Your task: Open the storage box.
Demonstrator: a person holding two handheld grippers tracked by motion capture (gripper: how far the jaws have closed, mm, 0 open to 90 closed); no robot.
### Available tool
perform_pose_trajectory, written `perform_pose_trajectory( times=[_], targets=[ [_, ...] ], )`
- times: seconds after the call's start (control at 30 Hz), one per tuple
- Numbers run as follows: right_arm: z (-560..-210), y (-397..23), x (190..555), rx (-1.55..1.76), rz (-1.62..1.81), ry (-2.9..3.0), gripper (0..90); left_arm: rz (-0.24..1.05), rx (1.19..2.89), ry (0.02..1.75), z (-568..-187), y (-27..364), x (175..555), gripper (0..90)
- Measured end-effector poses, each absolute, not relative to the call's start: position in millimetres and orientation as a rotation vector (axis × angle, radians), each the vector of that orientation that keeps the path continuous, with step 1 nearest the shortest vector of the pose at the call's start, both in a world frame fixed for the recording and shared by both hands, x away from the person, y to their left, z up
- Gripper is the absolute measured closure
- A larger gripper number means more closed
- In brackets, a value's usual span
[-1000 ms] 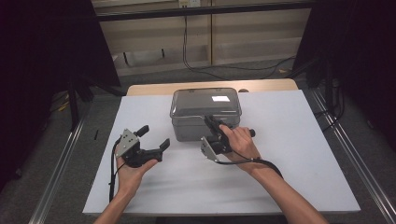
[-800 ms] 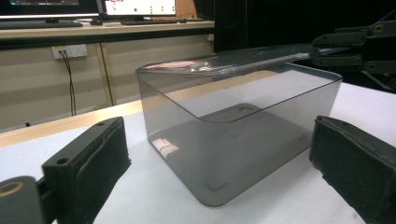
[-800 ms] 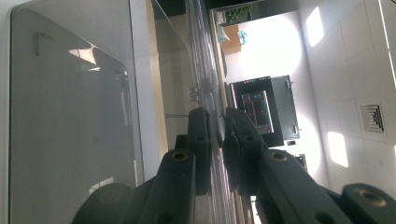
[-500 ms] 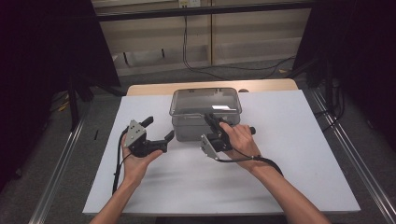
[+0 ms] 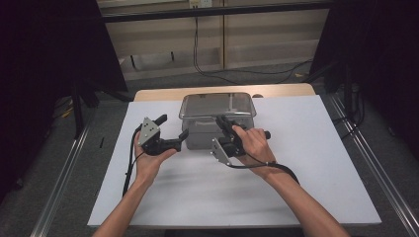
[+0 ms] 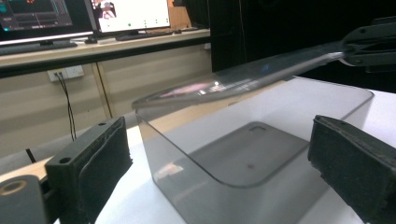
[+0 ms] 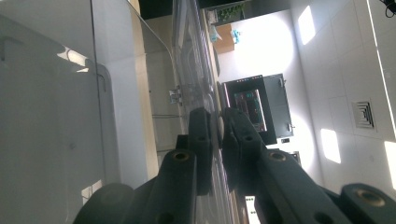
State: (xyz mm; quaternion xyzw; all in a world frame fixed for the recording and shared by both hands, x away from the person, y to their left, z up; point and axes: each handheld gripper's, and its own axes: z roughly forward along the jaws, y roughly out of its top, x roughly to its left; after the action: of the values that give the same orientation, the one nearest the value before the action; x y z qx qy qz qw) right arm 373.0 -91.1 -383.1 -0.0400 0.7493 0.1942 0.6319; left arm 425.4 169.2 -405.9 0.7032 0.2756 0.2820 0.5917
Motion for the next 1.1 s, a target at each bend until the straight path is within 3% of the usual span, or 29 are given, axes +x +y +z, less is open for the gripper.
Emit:
perform_pose_trajectory(
  times=[0.27,0.73,1.1],
  targets=[
    [-380.3,-91.6,374.7,-0.093,0.442,1.705,81.5,0.706,1.645,0.605,-401.2,167.4,440.8,8.8],
    [-375.2,-91.9,377.6,-0.087,0.445,1.703,81.6,0.683,1.619,0.613,-402.4,159.0,458.8,13.6],
    [-374.2,-91.7,377.8,-0.082,0.454,1.702,81.9,0.716,1.620,0.603,-403.1,154.5,474.7,27.1]
  ],
)
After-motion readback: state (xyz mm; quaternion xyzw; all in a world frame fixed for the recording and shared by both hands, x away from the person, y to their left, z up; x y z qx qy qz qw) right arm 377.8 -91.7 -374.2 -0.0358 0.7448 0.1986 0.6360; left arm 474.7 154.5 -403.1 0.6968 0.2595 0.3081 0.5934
